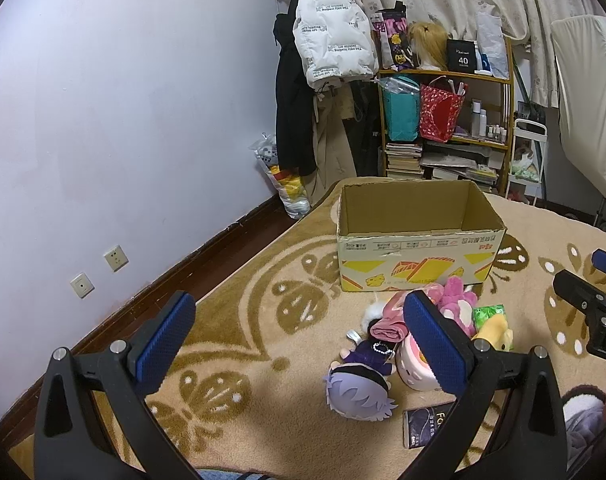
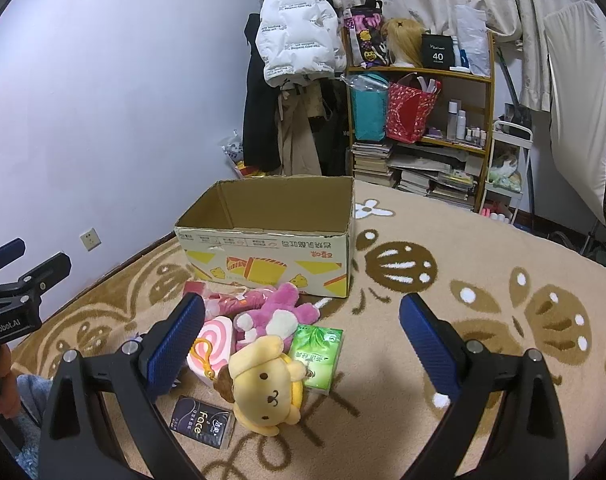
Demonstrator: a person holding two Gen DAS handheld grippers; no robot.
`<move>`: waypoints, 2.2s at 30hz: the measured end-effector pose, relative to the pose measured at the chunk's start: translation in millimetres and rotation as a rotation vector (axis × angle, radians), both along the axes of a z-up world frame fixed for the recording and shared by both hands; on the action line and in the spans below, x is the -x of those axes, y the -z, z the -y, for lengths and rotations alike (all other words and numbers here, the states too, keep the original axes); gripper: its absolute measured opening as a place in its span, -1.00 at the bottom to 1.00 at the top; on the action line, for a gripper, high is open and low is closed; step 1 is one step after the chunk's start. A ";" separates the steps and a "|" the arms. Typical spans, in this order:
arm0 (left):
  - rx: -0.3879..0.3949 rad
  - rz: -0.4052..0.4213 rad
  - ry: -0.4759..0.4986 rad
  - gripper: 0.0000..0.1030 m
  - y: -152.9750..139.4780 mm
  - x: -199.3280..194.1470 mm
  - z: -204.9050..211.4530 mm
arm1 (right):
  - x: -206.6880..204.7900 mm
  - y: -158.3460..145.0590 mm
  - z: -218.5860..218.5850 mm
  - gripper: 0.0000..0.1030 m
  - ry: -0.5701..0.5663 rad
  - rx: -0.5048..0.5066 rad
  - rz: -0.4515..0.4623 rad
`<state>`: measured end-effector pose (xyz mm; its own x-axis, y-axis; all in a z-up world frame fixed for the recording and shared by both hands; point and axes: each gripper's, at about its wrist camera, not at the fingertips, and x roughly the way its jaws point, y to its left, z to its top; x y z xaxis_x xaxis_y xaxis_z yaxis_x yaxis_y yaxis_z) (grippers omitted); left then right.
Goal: Organize soft objects
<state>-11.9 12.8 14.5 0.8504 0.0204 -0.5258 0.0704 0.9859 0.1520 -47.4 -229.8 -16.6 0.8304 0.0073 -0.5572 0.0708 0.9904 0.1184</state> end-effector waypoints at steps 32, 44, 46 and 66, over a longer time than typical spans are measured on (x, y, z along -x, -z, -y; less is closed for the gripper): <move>0.026 0.038 0.004 1.00 -6.6 8.1 -0.7 | 1.0 -3.7 0.5 0.98 -0.004 0.001 0.025; 0.036 0.050 0.011 1.00 -8.7 10.4 -2.1 | 5.6 -8.8 -1.8 0.98 -0.012 0.015 0.067; 0.037 0.051 0.012 1.00 -8.8 10.0 -2.2 | 5.5 -8.7 -1.4 0.98 -0.011 0.014 0.067; 0.035 0.049 0.011 1.00 -8.0 9.9 -2.0 | 5.5 -8.6 -0.1 0.99 -0.013 0.007 0.071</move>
<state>-21.8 14.8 22.5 0.8754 -0.0067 -0.4833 0.0746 0.9898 0.1214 -52.9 -229.7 -8.0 0.8675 0.0146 -0.4973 0.0496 0.9920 0.1157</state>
